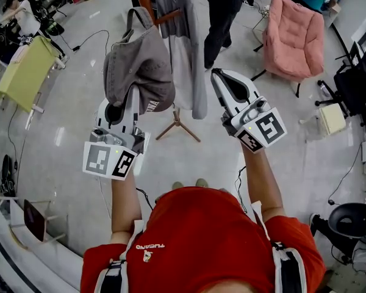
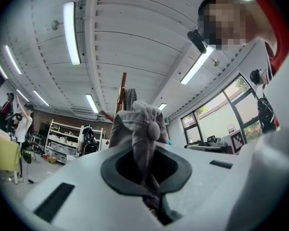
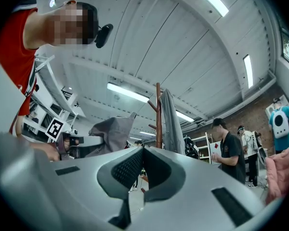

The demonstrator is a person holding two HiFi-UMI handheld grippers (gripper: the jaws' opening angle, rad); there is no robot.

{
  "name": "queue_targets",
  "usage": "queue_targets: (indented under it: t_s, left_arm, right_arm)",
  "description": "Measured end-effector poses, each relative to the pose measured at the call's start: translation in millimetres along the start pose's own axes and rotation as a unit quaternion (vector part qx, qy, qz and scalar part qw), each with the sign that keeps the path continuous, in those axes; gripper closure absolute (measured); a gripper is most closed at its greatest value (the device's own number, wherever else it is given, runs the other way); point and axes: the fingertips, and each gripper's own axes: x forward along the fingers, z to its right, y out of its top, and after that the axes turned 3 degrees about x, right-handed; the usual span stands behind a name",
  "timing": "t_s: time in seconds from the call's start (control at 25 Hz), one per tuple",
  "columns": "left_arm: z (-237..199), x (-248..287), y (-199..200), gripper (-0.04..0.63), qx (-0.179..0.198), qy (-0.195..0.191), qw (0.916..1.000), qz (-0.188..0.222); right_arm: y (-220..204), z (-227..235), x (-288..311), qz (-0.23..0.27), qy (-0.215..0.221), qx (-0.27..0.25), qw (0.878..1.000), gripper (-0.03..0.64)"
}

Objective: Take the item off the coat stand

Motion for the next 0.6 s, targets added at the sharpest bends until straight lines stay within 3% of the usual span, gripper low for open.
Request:
queue_targets:
  t_s: [0.6]
  left_arm:
    - [-7,2,11,0.572,-0.004,0.005,1.0,0.003]
  right_arm:
    - [9,-2,11,0.001,0.01,0.0,1.0,0.594]
